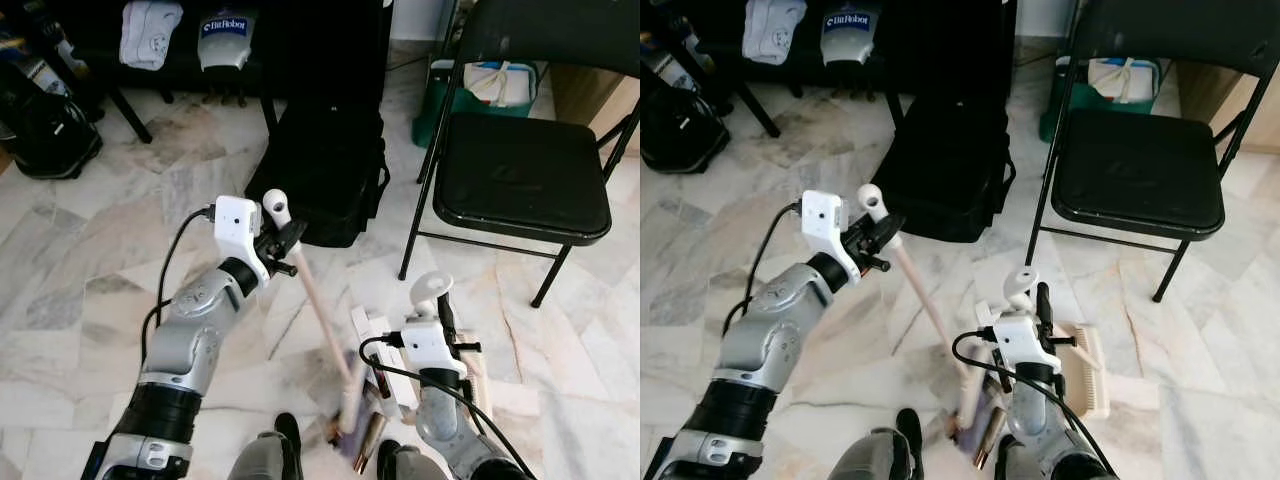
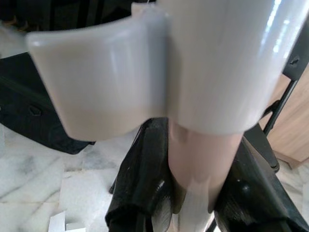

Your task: Sweep floor

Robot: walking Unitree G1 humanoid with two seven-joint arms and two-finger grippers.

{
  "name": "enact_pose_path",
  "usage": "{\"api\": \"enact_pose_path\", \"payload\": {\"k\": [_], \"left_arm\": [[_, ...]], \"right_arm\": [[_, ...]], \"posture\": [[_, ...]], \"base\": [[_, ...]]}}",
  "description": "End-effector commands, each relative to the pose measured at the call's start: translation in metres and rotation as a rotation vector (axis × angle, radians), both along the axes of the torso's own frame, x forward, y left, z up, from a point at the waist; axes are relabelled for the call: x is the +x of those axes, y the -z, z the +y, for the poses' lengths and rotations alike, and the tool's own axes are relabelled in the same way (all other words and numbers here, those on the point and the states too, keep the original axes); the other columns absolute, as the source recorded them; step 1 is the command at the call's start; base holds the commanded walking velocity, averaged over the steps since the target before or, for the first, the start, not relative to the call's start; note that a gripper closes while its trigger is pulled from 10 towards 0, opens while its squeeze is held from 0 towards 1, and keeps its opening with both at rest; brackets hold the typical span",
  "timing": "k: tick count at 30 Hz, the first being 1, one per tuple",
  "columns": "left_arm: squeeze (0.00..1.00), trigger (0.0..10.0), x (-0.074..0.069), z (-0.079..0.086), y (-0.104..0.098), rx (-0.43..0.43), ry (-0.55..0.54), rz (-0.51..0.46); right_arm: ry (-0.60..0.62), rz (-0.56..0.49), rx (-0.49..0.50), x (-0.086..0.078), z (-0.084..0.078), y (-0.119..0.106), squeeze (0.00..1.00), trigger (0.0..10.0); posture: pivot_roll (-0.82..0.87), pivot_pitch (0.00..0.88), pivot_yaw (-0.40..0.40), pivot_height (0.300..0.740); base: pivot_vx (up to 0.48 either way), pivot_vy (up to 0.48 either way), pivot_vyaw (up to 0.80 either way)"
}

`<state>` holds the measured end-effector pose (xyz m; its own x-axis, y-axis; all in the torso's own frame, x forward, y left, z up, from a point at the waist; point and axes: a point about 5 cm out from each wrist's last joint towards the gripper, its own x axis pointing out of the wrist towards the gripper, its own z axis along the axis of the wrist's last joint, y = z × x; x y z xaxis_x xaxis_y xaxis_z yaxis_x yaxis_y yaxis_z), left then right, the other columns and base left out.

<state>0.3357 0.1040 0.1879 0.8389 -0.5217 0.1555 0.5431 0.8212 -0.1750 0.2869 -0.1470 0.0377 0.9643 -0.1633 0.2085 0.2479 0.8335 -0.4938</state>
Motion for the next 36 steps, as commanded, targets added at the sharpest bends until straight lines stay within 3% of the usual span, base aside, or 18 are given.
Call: {"api": "enact_pose_path", "payload": {"k": [1, 7, 9, 16, 22, 24, 28, 31, 33, 36], "left_arm": [[0.00, 10.0, -0.002, 0.002, -0.002, -0.043, 0.015, 0.002], [0.00, 10.0, -0.005, 0.003, -0.011, -0.087, 0.017, -0.014], [0.00, 10.0, -0.004, 0.006, -0.016, -0.138, 0.007, -0.016], [0.00, 10.0, -0.003, 0.004, -0.024, -0.206, 0.016, -0.031], [0.00, 10.0, 0.003, 0.023, -0.032, -0.100, -0.097, -0.119], [0.00, 10.0, 0.003, 0.037, -0.044, -0.076, -0.132, -0.170], [0.00, 10.0, 0.002, 0.048, -0.053, -0.049, -0.162, -0.210], [0.00, 10.0, -0.001, 0.068, -0.067, -0.003, -0.255, -0.284], [0.00, 10.0, -0.002, 0.072, -0.069, 0.050, -0.283, -0.308], [0.00, 10.0, -0.002, 0.071, -0.067, 0.059, -0.283, -0.306]], "right_arm": [[0.027, 0.046, -0.007, -0.005, -0.005, 0.008, 0.00, 10.0], [0.036, 0.006, 0.011, 0.012, 0.000, -0.007, 0.00, 10.0], [0.030, -0.014, 0.021, 0.020, 0.005, -0.015, 0.00, 10.0], [0.026, -0.038, 0.041, 0.028, 0.011, -0.024, 0.00, 10.0], [0.032, -0.038, 0.042, 0.026, 0.007, -0.023, 0.00, 10.0], [0.044, -0.032, 0.038, 0.022, 0.001, -0.019, 0.00, 10.0], [0.053, -0.020, 0.031, 0.019, -0.003, -0.015, 0.00, 10.0], [0.067, -0.014, 0.036, 0.016, -0.006, -0.012, 0.00, 10.0], [0.068, -0.011, 0.034, 0.014, -0.007, -0.011, 0.00, 10.0], [0.067, -0.007, 0.033, 0.014, -0.007, -0.010, 0.00, 10.0]], "posture": [[0.18, 0.299, 0.105, 0.740], [0.20, 0.303, 0.110, 0.740], [0.20, 0.302, 0.110, 0.740], [0.20, 0.289, 0.108, 0.740], [0.19, 0.270, 0.106, 0.740], [0.19, 0.259, 0.107, 0.740], [0.19, 0.256, 0.108, 0.740], [0.19, 0.254, 0.110, 0.740], [0.20, 0.255, 0.111, 0.740], [0.20, 0.257, 0.112, 0.740]], "base": [[0.000, 0.000, 0.00], [0.000, 0.000, 0.00], [0.000, 0.000, 0.00], [0.000, 0.000, 0.00], [0.000, 0.000, 0.00], [0.000, 0.000, 0.00], [0.000, 0.000, 0.00], [0.000, 0.000, 0.00], [0.000, 0.000, 0.00], [0.000, 0.000, 0.00]]}}
